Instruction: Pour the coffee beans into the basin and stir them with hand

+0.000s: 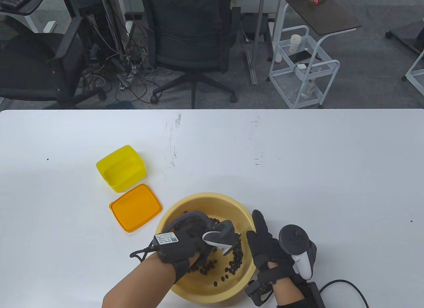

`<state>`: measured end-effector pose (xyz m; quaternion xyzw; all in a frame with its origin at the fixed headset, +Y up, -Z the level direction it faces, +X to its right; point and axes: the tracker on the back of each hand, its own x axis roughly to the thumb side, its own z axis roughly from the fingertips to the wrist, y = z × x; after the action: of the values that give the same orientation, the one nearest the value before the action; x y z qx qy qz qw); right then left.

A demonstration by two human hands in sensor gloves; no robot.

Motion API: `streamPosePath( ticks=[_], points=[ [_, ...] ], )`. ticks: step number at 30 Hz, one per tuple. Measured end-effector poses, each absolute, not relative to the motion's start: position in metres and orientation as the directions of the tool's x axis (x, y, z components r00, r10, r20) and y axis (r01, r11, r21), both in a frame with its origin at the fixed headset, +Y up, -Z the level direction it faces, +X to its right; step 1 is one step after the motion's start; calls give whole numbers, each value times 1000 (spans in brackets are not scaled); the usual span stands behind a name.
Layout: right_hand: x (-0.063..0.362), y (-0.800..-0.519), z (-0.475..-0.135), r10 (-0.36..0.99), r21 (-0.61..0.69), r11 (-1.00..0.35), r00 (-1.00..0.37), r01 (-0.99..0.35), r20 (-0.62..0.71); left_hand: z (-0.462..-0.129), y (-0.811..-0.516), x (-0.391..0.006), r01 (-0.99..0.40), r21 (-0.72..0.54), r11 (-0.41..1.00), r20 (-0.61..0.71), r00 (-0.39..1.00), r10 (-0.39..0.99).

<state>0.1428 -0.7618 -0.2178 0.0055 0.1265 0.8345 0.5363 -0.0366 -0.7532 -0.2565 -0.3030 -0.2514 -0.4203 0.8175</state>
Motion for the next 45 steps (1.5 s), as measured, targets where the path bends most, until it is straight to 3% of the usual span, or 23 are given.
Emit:
streamPosePath(
  ticks=[5,9,14,19,24,27,33,39,42,45],
  points=[
    [142,-762,-218,897,215,-392,-424,-894,-127,-253,-756,-36,828,-490,271,702,560,-441],
    [143,-762,-218,897,217,-390,-422,-895,-127,-250,-763,-36,706,-673,222,682,708,-185],
    [143,-762,-218,896,217,-392,-424,-894,-128,-253,-763,-31,395,-893,214,441,862,249],
    [143,-762,-218,896,218,-392,-424,-894,-129,-264,-761,-33,92,-970,226,204,812,546],
    [143,-762,-218,897,219,-390,-423,-895,-130,-275,-747,-35,-139,-892,430,188,752,632],
    [142,-762,-218,897,218,-390,-423,-895,-131,-279,-741,-37,-156,-805,572,243,793,559],
    [142,-762,-218,897,218,-389,-422,-895,-132,-280,-736,-37,130,-598,791,474,853,218],
    [142,-762,-218,898,221,-386,-420,-896,-133,-276,-736,-32,360,-474,804,543,838,-56],
    [142,-762,-218,899,222,-383,-418,-897,-134,-274,-741,-33,554,-413,723,566,778,-273],
    [142,-762,-218,899,222,-384,-418,-896,-133,-273,-746,-36,670,-407,621,573,717,-398]
  ],
)
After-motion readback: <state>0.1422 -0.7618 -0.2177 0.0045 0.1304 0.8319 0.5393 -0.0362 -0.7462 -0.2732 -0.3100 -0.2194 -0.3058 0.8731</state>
